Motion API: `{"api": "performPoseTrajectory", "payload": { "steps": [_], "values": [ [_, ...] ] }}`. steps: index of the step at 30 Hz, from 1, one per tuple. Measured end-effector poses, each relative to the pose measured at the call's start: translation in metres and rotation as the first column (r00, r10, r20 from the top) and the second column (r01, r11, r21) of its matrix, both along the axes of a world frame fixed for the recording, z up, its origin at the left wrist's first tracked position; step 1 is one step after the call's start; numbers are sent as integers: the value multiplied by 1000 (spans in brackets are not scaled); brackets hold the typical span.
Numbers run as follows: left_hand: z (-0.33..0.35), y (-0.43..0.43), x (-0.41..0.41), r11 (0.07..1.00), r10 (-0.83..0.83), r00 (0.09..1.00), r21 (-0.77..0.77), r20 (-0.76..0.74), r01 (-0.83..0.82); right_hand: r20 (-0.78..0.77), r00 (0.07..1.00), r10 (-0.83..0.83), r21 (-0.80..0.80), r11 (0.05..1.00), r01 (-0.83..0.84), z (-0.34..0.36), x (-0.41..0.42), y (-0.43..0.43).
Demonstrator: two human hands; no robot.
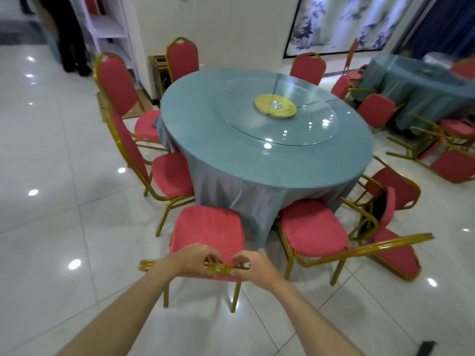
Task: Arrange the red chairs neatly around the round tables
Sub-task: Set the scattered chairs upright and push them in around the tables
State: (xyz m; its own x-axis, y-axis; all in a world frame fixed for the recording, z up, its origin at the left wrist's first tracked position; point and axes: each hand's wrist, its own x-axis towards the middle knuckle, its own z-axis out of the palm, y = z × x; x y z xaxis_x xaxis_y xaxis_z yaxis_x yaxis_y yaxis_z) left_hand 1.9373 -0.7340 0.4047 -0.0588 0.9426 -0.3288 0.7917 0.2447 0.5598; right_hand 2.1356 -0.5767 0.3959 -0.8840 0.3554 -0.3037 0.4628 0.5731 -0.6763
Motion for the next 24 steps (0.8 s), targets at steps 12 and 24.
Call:
{"api": "performPoseTrajectory", "payload": {
  "steps": [12,24],
  "values": [
    [42,217,161,967,-19,977,253,212,-36,-264,858,-440,-25,893,450,31,175,170],
    [69,417,373,931,-94,980,364,178,23,-283,670,-686,-218,726,652,64,409,322]
  ]
}}
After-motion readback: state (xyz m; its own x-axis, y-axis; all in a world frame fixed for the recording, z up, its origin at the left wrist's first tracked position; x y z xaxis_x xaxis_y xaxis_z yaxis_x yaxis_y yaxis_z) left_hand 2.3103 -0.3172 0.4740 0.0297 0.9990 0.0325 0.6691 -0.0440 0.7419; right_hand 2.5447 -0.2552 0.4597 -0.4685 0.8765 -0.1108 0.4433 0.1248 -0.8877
